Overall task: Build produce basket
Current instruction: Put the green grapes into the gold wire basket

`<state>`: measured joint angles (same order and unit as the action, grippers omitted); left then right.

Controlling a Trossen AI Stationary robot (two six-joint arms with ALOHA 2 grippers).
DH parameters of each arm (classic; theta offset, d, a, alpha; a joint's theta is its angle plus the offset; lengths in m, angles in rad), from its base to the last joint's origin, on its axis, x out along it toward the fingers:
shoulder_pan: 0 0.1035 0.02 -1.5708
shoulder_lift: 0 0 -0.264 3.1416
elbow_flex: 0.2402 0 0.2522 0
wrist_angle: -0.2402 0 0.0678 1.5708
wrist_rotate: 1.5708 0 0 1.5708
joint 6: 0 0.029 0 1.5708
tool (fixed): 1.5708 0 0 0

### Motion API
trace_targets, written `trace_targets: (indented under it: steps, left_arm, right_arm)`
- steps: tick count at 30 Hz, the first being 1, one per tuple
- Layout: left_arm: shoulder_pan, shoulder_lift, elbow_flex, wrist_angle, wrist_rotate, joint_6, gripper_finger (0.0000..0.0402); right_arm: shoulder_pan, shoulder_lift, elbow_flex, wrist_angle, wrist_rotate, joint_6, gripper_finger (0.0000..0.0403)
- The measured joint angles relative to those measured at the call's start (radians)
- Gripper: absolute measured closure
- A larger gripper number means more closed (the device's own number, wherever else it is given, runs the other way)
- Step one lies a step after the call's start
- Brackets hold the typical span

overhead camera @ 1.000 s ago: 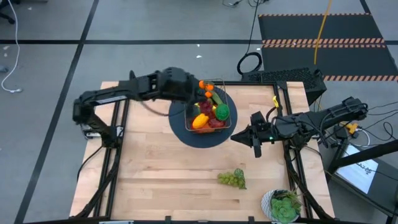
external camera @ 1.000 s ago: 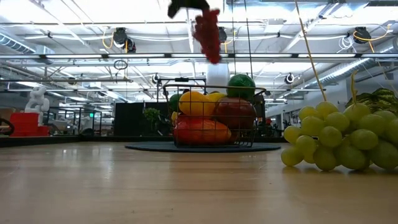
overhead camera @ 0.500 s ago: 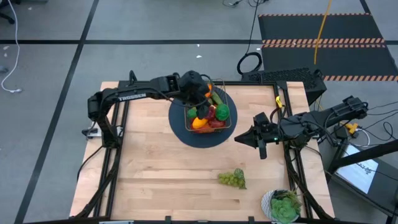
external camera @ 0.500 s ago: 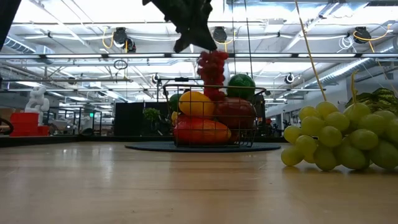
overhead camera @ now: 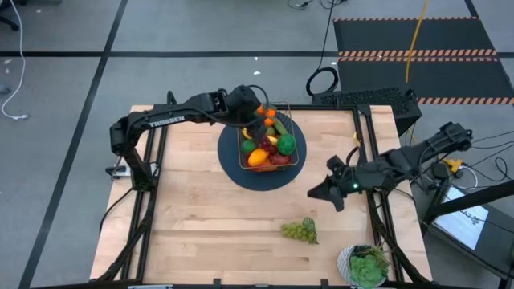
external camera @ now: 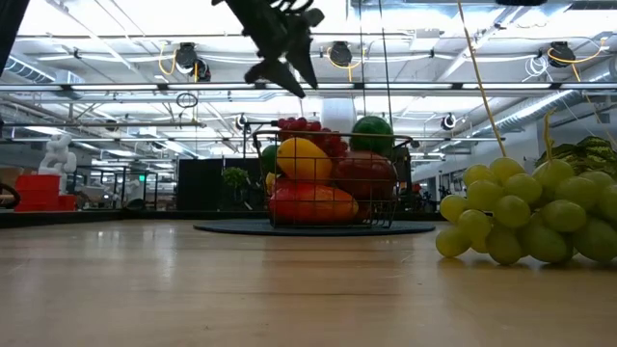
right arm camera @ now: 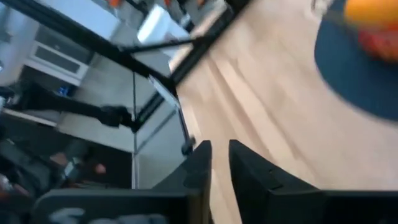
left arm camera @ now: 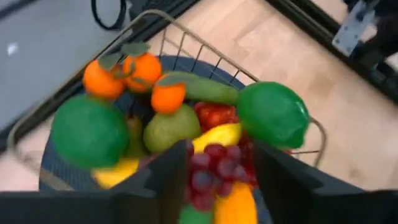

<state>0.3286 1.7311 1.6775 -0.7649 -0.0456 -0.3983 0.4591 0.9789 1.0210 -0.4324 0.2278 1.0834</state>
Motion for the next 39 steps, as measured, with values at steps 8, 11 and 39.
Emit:
trace_targets:
  steps: [8, 11, 39]
  left_arm:
    - [-0.017, -0.156, 0.000, -0.124, 0.065, -0.171, 0.0160]
    - [-0.054, -0.219, 0.002, -0.158, 0.066, -0.183, 0.0168]
    - [-0.443, -0.316, 0.000, -0.287, -0.090, -0.304, 0.0250]
  right_arm:
    - [0.077, 0.125, 0.000, -0.033, -0.045, 0.084, 0.0284]
    - [0.091, 0.185, 0.000, -0.040, -0.086, 0.083, 0.0255]
    - [0.106, 0.528, 0.000, -0.195, -0.203, -0.157, 0.0206]
